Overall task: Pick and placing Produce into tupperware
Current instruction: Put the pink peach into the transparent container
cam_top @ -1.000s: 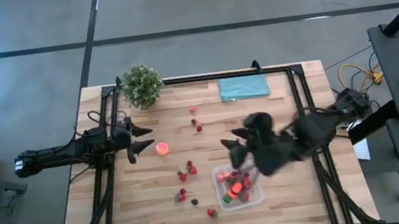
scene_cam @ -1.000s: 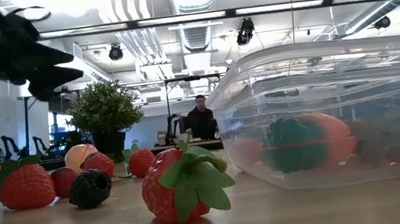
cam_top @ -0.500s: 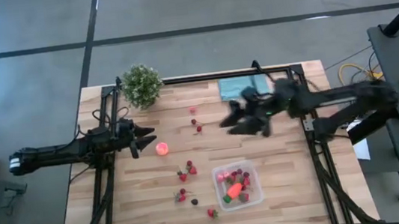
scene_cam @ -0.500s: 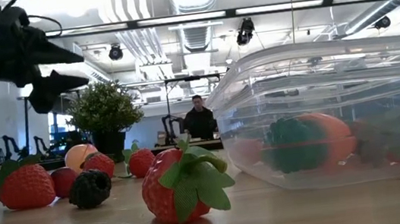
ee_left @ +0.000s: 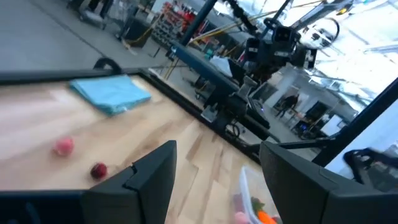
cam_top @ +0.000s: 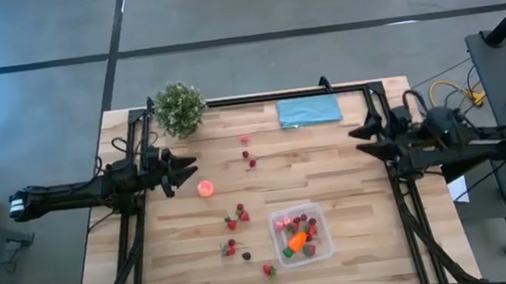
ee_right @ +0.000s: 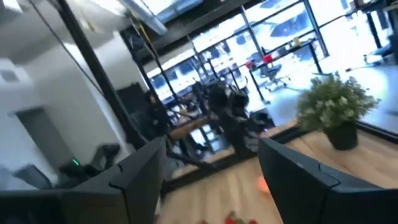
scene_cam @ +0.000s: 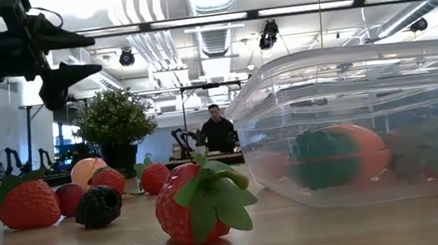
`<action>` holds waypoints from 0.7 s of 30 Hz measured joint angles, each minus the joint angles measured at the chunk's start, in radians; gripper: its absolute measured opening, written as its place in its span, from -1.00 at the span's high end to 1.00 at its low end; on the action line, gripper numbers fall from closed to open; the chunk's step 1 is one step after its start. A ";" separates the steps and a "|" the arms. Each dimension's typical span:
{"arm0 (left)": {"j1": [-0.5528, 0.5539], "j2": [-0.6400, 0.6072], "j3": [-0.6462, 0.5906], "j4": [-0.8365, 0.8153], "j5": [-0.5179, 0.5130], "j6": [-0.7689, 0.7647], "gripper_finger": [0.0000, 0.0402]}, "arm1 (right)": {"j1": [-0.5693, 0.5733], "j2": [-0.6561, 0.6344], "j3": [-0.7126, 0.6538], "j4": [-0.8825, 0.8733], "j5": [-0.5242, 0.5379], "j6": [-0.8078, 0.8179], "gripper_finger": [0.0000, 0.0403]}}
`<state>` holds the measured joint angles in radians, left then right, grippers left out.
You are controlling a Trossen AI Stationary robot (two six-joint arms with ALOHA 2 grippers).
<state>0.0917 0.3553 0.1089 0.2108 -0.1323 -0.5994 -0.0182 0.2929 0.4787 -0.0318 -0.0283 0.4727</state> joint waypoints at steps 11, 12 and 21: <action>-0.001 0.360 0.276 0.074 0.253 0.057 -0.08 | -0.009 -0.265 -0.266 -0.104 0.212 -0.066 -0.20; -0.001 0.413 0.335 0.013 0.261 0.087 -0.08 | -0.008 -0.294 -0.284 -0.090 0.245 -0.069 -0.20; 0.066 0.779 0.822 -0.636 0.487 0.235 -0.08 | -0.024 -0.256 -0.287 -0.090 0.420 -0.073 -0.25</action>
<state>0.1579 1.1344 0.9307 -0.4251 0.3544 -0.3642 -0.0425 0.0374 0.1918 -0.1218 0.3916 0.4000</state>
